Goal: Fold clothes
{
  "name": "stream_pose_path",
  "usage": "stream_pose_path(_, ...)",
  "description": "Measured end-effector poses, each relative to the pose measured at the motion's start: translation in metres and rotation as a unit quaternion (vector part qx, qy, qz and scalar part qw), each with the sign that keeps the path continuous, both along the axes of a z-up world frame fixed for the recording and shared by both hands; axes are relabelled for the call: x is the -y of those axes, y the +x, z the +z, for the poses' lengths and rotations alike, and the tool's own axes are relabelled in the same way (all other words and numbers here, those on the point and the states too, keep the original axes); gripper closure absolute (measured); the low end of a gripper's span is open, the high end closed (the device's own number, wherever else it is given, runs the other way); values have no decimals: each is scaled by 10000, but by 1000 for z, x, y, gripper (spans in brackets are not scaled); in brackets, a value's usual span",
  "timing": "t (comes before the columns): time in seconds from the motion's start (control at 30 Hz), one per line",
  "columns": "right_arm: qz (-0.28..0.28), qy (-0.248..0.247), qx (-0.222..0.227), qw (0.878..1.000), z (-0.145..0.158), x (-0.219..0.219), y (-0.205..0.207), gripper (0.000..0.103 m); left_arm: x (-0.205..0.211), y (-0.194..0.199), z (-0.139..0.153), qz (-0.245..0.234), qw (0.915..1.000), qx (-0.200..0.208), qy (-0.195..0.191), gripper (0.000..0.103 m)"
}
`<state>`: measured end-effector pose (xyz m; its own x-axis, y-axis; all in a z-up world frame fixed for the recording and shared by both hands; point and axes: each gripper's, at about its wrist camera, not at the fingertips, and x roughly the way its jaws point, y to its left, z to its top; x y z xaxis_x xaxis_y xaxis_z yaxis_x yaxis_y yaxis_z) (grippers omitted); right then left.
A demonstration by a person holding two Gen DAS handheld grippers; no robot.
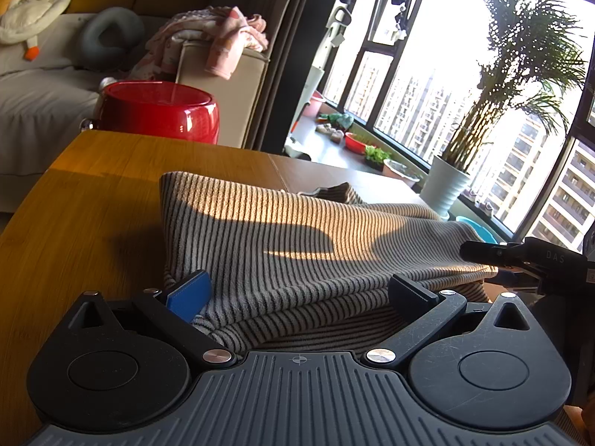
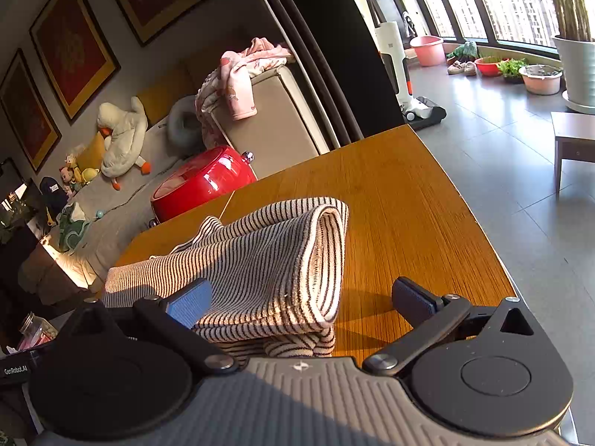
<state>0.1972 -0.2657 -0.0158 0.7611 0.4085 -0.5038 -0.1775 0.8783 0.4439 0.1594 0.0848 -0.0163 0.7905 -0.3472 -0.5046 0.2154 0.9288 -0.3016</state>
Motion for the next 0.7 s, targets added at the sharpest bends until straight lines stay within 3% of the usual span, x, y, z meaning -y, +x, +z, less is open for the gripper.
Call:
stream_pose_path(0.6,65,36,-61,10000,1,2,0,0,0,0,0,1,10000,0,-10,0)
stream_pose_path(0.7,111,-300,-100,9994,11,-5,1,0,0,0,0,4,10000,-2,-5,0)
